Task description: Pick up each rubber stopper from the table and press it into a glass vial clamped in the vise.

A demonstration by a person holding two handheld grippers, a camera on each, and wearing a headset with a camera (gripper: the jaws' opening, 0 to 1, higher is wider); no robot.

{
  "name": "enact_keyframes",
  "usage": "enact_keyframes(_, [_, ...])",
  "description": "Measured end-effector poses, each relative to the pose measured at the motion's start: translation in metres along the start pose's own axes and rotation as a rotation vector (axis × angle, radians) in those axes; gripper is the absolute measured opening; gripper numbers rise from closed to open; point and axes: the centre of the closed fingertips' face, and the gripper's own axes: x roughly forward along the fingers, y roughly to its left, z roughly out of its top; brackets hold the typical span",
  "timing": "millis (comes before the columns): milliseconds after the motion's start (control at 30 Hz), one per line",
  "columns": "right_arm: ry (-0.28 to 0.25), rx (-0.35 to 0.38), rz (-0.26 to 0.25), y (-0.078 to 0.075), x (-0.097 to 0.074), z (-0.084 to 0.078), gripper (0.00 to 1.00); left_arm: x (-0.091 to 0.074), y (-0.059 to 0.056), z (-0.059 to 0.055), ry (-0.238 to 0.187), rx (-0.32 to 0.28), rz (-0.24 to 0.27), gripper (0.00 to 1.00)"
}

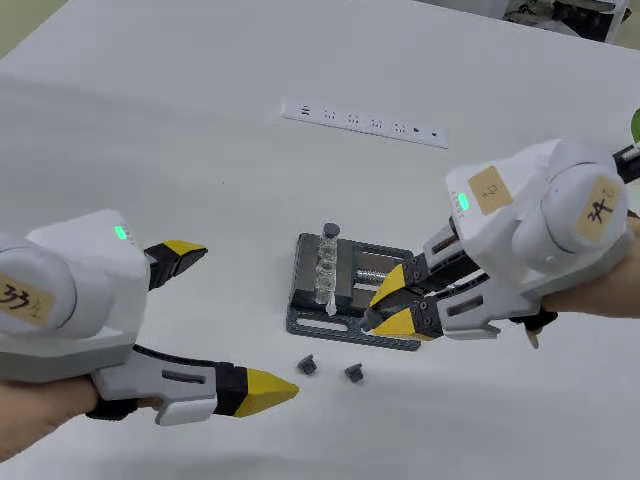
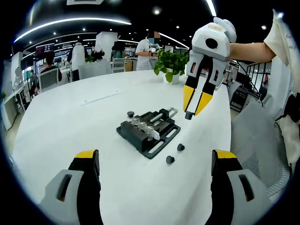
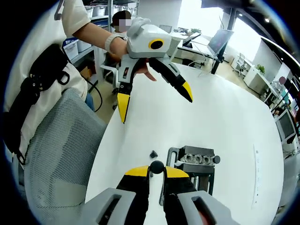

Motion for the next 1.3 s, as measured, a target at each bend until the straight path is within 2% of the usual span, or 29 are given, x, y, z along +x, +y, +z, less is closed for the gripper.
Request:
enact_keyframes(367, [0.045, -0.042, 0.025, -0.018, 0.001, -0.006, 0.05, -0.003, 0.006, -0.004, -0.004, -0.023, 0.024, 0.99])
enact_keyframes(533, [0.074, -0.069, 0.03, -0.032, 0.0, -0.01, 0.05, -0.003, 0.008, -0.005, -0.005, -0.027, 0.032, 0.99])
enact_keyframes(800, [0.115, -0.095, 0.013, -0.065, -0.002, -0.015, 0.05, -0.003, 0.01, -0.007, -0.01, -0.039, 0.042, 0.98])
enact_keyframes(933, [0.133, -0.121, 0.01, -0.075, -0.001, -0.015, 0.05, -0.003, 0.011, -0.008, -0.009, -0.047, 0.048, 0.99])
enact_keyframes(1133, [0.154, -0.152, 0.005, -0.091, 0.005, -0.015, 0.05, -0.002, 0.012, -0.015, 0.014, -0.061, 0.051, 0.99])
enact_keyframes(1300, [0.167, -0.174, 0.019, -0.094, 0.012, -0.016, 0.05, -0.002, 0.014, -0.019, 0.014, -0.067, 0.057, 0.99])
